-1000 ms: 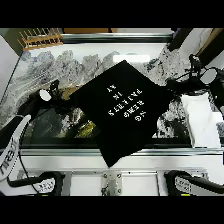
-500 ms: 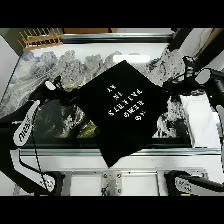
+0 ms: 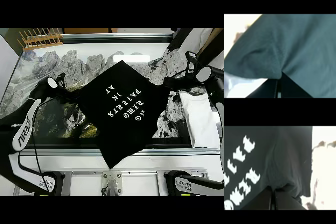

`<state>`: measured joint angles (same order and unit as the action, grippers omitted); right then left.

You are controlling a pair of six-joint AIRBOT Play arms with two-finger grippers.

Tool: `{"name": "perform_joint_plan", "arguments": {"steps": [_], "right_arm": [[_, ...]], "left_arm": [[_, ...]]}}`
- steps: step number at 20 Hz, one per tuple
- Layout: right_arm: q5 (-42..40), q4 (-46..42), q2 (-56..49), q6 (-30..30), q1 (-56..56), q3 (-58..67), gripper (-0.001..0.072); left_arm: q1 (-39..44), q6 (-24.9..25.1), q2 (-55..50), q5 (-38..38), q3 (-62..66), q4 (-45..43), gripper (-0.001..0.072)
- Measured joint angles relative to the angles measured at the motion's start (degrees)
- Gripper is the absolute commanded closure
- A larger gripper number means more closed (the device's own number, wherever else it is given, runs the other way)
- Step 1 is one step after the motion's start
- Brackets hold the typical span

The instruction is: Fold the clothes and pants, and hang the long-sleeved shirts on hangers.

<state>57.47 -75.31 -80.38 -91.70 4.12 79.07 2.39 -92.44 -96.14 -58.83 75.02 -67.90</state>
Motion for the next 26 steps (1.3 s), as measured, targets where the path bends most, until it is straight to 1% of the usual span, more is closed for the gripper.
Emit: {"name": "perform_joint_plan", "arguments": {"steps": [4, 6, 7, 8, 9, 10, 11, 13, 14, 15, 16, 18, 21, 26], "right_arm": [[-1.38, 0.0, -7.5, -0.02, 0.15, 10.29, 0.0699], [-1.68, 0.0, -10.93, 0.0, 0.17, 15.61, 0.0697], [-1.9, 0.02, -12.2, -0.02, 0.13, 17.77, 0.068], [-1.95, 0.02, -13.27, -0.02, 0.04, 19.63, 0.0518], [-2.01, 0.02, -13.94, -0.02, -0.02, 21.0, 0.0208], [-2.01, 0.13, -14.4, -0.02, -0.02, 22.05, 0.0031], [-1.79, 0.46, -14.64, 0.0, -0.02, 22.75, 0.0033], [0.13, 0.94, -14.4, 0.52, 0.28, 23.61, 0.0039], [1.62, 1.09, -13.79, 1.64, 0.61, 23.87, 0.0064], [3.19, 1.09, -12.96, 2.95, 1.05, 23.89, 0.0155], [5.16, 1.09, -11.76, 4.26, 1.62, 23.45, 0.0184], [8.61, 0.85, -8.48, 6.38, 3.21, 20.37, 0.0183], [11.85, 0.17, -1.16, 7.96, 7.19, 9.29, 0.0183], [13.94, 0.92, 10.93, 8.81, 15.02, -17.25, 0.0183]], "left_arm": [[5.84, 1.97, 14.16, -1.64, -16.7, -1.79, 0.07], [9.94, 1.88, 20.31, -1.81, -24.87, -1.95, 0.07], [12.17, 1.38, 22.77, -1.36, -28.22, -1.73, 0.07], [14.69, 0.7, 25.16, -0.52, -31.21, -1.25, 0.065], [17.18, 0.07, 27.12, 0.48, -33.55, -0.72, 0.0305], [19.3, -0.61, 28.63, 1.46, -35.06, -0.13, 0.0063], [21.24, -1.29, 29.97, 2.49, -35.93, 0.46, 0.0076], [23.19, -2.29, 31.93, 2.91, -35.58, 0.87, 0.0076], [23.08, -2.64, 32.74, 2.64, -34.6, 0.98, 0.0076], [22.16, -2.73, 33.7, 1.79, -33.31, 1.11, 0.0076], [20.5, -2.97, 34.75, 1.07, -32.11, 1.31, 0.0077], [16.06, -3.21, 37.09, 0.15, -30.93, 1.29, 0.0076], [7.39, -3.58, 41.16, -0.83, -33.03, 1.31, 0.0076], [-4.63, -3.56, 44.92, -0.61, -42.8, 1.64, 0.0077]]}}
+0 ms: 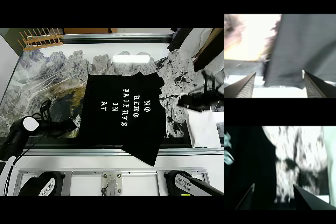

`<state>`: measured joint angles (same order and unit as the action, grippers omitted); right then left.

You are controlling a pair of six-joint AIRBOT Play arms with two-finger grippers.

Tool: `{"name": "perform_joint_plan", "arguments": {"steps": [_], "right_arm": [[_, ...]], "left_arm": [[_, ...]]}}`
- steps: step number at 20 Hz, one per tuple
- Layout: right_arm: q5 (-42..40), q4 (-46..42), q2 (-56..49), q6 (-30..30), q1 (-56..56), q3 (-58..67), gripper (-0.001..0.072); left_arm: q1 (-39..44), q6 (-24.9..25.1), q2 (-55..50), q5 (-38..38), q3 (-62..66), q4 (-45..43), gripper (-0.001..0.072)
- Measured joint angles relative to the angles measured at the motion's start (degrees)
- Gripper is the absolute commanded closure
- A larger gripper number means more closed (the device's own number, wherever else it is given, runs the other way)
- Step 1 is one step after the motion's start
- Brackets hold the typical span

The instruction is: Fold the clothes and pants, and hang the long-sleeved shirts on hangers.

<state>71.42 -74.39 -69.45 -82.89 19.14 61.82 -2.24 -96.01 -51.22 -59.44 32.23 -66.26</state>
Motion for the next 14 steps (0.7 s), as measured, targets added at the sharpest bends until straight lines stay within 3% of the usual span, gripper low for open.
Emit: {"name": "perform_joint_plan", "arguments": {"steps": [5, 10, 12, 14], "right_arm": [[-3.58, 4.52, 4.17, 0.46, 2.71, -19.87, 0.0183], [-11.34, 9.7, 3.08, 1.31, -1.42, -28.06, 0.0186], [-13.49, 10.67, 2.34, 1.33, -4.04, -29.03, 0.0328], [-15.3, 11.08, 1.9, 1.51, -6.23, -29.53, 0.0602]], "left_arm": [[-4.2, 0.52, 0.74, 1.62, -5.18, 0.35, 0.0077], [-4.98, 1.77, 0.72, 2.47, -6.25, 0.44, 0.0077], [-5.09, 1.97, -0.59, 2.49, -6.4, 0.46, 0.0077], [-5.11, 2.29, -3.06, 2.69, -6.45, 0.63, 0.0077]]}}
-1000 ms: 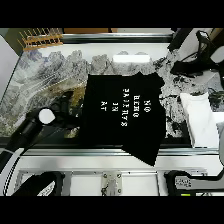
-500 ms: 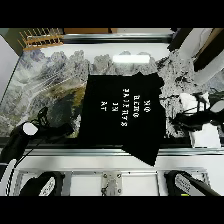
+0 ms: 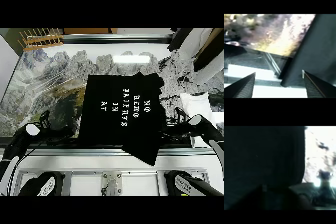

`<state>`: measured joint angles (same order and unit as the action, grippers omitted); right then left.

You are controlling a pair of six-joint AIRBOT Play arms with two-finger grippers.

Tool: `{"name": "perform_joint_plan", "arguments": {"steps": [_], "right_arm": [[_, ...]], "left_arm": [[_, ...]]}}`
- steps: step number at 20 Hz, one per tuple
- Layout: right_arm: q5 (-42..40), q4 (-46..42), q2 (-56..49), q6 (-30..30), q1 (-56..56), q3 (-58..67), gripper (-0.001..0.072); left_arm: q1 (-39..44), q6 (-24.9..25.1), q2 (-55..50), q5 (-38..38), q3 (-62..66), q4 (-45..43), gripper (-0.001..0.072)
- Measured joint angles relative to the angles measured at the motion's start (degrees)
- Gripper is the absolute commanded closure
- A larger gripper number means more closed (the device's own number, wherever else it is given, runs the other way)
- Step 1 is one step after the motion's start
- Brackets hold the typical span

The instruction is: Fold the clothes and pants, and hang the long-sleeved shirts on hangers.

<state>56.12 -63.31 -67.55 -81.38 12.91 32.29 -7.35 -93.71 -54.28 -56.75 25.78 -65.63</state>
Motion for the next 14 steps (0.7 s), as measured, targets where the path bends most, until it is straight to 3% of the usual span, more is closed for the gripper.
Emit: {"name": "perform_joint_plan", "arguments": {"steps": [2, 6, 7, 8, 10, 11, 14], "right_arm": [[-1.18, 0.13, -0.24, 0.22, -1.31, -0.26, 0.0693], [-2.05, 0.52, -0.39, 0.48, -2.38, -0.44, 0.0697], [-2.19, 0.55, -0.39, 0.57, -2.47, -0.46, 0.0697], [-2.25, 0.55, -0.39, 0.61, -2.54, -0.46, 0.0698], [-2.36, 0.57, -0.39, 0.61, -2.62, -0.48, 0.0698], [-2.4, 0.55, -0.39, 0.63, -2.64, -0.46, 0.0698], [-2.43, 0.35, 0.46, 0.63, -2.67, 1.22, 0.0699]], "left_arm": [[0.11, 1.97, -3.02, 0.37, -0.02, 2.21, 0.0078], [3.21, 6.25, -8.81, 1.09, 0.04, 8.74, 0.0079], [4.59, 6.75, -10.08, 1.03, 0.07, 9.86, 0.0136], [6.12, 7.1, -11.32, 1.11, 0.13, 10.88, 0.0283], [8.94, 7.69, -13.44, 1.29, 0.02, 11.3, 0.0652], [10.08, 7.8, -14.16, 1.81, -0.04, 11.26, 0.07], [11.13, 8.02, -13.94, 1.84, 1.33, 10.69, 0.07]]}}
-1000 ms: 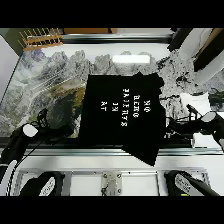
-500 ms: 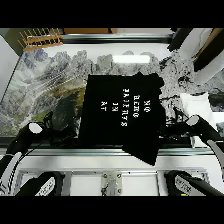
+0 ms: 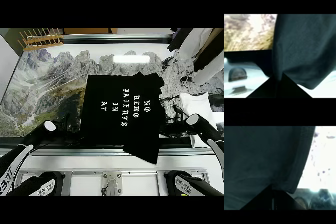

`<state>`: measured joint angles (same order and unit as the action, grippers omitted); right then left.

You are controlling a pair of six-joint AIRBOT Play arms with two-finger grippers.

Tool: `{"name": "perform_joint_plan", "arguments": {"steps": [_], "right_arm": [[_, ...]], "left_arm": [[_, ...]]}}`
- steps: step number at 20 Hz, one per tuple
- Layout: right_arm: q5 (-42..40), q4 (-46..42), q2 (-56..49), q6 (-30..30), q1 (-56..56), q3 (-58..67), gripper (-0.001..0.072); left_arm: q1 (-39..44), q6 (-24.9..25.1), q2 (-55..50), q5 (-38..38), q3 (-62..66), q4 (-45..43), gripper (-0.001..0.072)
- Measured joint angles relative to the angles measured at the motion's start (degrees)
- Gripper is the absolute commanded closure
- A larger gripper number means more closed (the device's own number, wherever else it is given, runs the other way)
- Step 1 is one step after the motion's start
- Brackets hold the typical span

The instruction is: Fold the clothes and pants, and hang the long-sleeved shirts on hangers.

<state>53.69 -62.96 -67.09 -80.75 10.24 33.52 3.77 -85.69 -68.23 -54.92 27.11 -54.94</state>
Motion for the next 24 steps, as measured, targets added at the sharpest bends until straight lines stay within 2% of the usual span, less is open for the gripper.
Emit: {"name": "perform_joint_plan", "arguments": {"steps": [3, 7, 11, 14, 19, 24], "right_arm": [[1.38, -0.02, 2.84, 0.0, 0.0, 6.54, 0.0699], [4.83, -0.04, 9.44, 0.02, 0.0, 23.19, 0.0698], [6.16, 0.11, 17.97, 0.02, 0.0, 41.4, 0.0699], [5.05, 0.2, 24.28, 0.02, 0.0, 50.34, 0.0699], [0.04, 0.13, 32.87, 0.0, 0.0, 55.8, 0.0699], [-1.7, 0.22, 34.07, -1.88, 0.0, 56.87, 0.07]], "left_arm": [[-2.67, 0.11, 5.44, -2.67, 6.88, -0.02, 0.07], [-7.28, 0.15, 16.61, -7.89, 23.26, 0.39, 0.07], [-9.62, 0.17, 27.5, -9.31, 40.7, 0.66, 0.07], [-10.19, -0.35, 34.25, -8.22, 49.9, 0.66, 0.07], [-10.45, -1.84, 40.54, -4.9, 60.17, 0.66, 0.07], [-10.47, -2.29, 36.22, -7.32, 62.95, 0.57, 0.07]]}}
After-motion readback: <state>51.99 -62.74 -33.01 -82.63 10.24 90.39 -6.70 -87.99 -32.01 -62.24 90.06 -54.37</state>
